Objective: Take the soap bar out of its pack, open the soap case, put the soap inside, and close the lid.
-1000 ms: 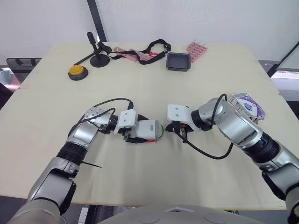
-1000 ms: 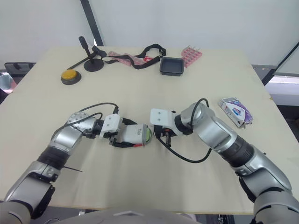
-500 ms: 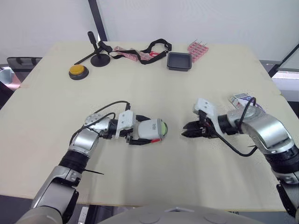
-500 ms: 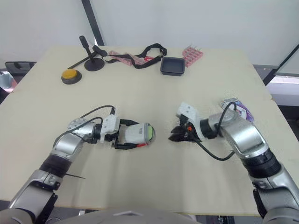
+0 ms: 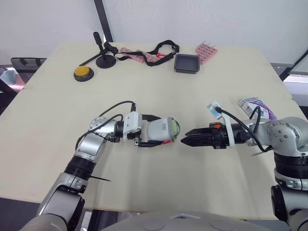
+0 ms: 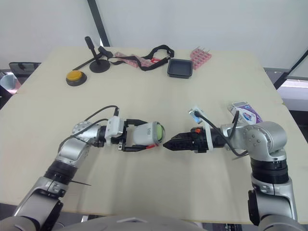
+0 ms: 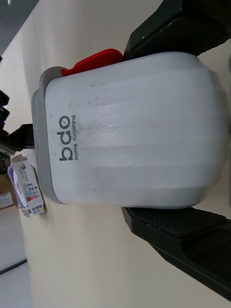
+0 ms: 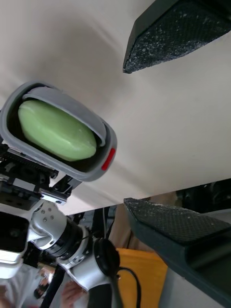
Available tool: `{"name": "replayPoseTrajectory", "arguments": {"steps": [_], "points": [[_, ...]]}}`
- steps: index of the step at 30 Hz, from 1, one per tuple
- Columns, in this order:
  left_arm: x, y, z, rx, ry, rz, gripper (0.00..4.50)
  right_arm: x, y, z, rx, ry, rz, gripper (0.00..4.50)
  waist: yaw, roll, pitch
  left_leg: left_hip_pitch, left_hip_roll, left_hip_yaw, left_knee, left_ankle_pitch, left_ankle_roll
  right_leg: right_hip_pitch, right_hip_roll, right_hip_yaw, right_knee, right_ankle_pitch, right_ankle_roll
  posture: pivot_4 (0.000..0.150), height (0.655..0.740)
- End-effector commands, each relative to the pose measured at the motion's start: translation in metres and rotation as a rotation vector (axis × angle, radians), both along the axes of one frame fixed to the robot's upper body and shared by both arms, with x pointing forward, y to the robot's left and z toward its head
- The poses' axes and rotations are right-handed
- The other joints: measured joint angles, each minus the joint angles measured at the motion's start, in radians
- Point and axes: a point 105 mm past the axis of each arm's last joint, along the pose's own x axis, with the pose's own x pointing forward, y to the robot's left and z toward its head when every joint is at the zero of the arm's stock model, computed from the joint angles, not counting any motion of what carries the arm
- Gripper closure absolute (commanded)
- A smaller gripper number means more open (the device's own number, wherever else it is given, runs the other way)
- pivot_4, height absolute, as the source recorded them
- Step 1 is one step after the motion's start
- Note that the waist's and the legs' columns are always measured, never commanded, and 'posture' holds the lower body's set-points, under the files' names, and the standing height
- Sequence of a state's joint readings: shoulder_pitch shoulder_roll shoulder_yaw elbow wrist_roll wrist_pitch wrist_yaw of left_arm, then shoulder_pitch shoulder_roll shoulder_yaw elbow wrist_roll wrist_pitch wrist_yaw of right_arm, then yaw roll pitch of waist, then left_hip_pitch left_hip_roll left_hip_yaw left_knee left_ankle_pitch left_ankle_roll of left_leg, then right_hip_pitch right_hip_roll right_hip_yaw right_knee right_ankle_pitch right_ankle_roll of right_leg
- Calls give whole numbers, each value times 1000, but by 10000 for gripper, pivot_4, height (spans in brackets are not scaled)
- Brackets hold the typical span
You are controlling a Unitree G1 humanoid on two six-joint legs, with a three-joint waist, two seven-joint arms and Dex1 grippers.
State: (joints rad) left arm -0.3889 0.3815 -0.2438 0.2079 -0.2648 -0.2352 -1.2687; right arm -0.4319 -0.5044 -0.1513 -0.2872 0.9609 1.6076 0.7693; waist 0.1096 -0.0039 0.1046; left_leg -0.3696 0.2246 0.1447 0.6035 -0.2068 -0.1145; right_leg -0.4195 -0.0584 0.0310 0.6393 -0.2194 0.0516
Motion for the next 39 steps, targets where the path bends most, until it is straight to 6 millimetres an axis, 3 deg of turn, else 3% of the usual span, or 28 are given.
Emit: {"name": "replayPoseTrajectory", "arguments": {"steps": [1, 8, 15, 39], "points": [[-1, -3, 18, -27, -145, -12, 9897, 4, 6, 11, 76, 5, -12, 308, -1, 0, 0, 0, 0, 0, 0, 0, 0, 0, 0, 0, 0, 0, 0, 1500, 7400], [0, -9, 16, -5, -289, -3, 9897, 14, 26, 15, 139, 22, -73, 308, -4, 0, 0, 0, 0, 0, -1, 0, 0, 0, 0, -2, -1, 0, 0, 1500, 7400], [7, -12, 19, -22, -321, 45, 9897, 15, 38, 12, 152, 47, -109, 308, -3, 0, 0, 2, -1, 0, -2, 0, 0, 0, 0, -3, -3, 0, 1, 1500, 7400], [9, -12, 17, -10, -280, 50, 9897, 10, 39, 2, 80, 46, -133, 308, -4, 0, 0, 0, -1, 0, -5, 0, -2, 0, 0, -3, -4, 0, 1, 1500, 7400]]}}
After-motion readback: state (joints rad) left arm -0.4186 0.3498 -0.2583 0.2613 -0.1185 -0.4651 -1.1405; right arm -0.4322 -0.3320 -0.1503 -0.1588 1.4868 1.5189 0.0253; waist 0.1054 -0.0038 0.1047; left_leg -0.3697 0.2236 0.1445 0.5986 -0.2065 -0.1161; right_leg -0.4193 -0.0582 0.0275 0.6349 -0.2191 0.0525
